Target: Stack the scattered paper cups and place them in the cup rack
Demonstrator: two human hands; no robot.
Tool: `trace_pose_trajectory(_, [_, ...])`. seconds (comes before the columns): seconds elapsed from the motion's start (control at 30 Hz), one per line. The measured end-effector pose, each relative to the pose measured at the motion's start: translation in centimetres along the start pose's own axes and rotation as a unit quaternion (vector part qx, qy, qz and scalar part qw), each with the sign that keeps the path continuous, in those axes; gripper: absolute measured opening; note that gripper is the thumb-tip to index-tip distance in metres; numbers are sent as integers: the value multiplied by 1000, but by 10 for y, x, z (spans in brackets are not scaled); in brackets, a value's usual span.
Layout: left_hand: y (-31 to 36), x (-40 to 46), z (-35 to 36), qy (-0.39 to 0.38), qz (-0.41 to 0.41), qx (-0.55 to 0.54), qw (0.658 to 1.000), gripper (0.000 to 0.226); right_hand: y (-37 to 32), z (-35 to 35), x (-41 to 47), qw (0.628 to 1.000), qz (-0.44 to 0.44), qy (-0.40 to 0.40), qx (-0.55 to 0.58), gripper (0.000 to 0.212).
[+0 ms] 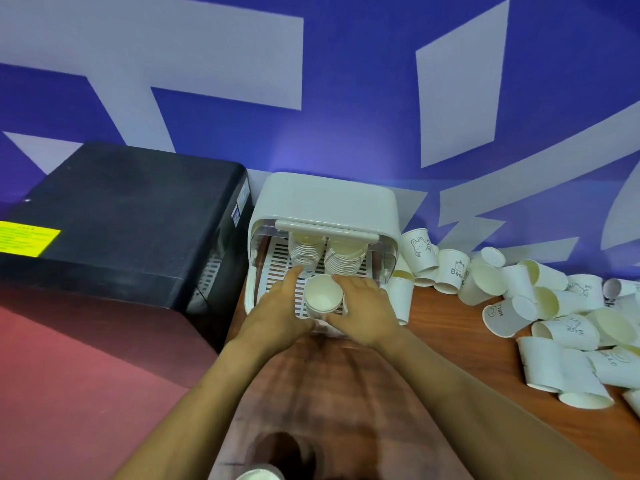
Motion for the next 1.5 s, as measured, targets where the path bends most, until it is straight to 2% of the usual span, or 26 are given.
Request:
trace_pose_trajectory(0.23, [40,-10,17,-16,35,14,999,80,42,-22,-56,997,12,53,54,53])
trace_pose_trajectory(0.4, [81,-20,50,-49,87,40,994,73,94,-30,-108,992,69,68,76,46])
trace_pose_trajectory(0.6, [116,-32,103,-83,92,68,990,70,152,-38,-153,986,109,78,103,43])
trace_pose_trajectory(0.83, [163,-34,194,-101,70,72,990,69,247,-54,-199,982,136,69,108,45])
trace_pose_trajectory(0.97, [188,-26,260,-116,47,81,989,64,316,-70,-223,968,212,86,108,44])
trace_pose_trajectory(1.1, [207,-17,313,-127,15,100,987,63,370,-75,-238,958,257,53,117,48])
trace_pose_trajectory(1.3, [224,6,350,-107,-41,71,991,69,408,-69,-238,943,299,11,146,62])
trace_pose_trajectory(1.5, [237,27,378,-82,-95,2,992,59,418,-59,-230,923,325,-45,202,69])
Point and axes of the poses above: each hand's wrist, its own x-axis towards the middle knuckle, its own z-axis out of the palm, y = z × x, the point moved 5 cm from there along x, towards the middle knuckle, and after that the axes turned 1 degree about -z, right-handed, at the moved point
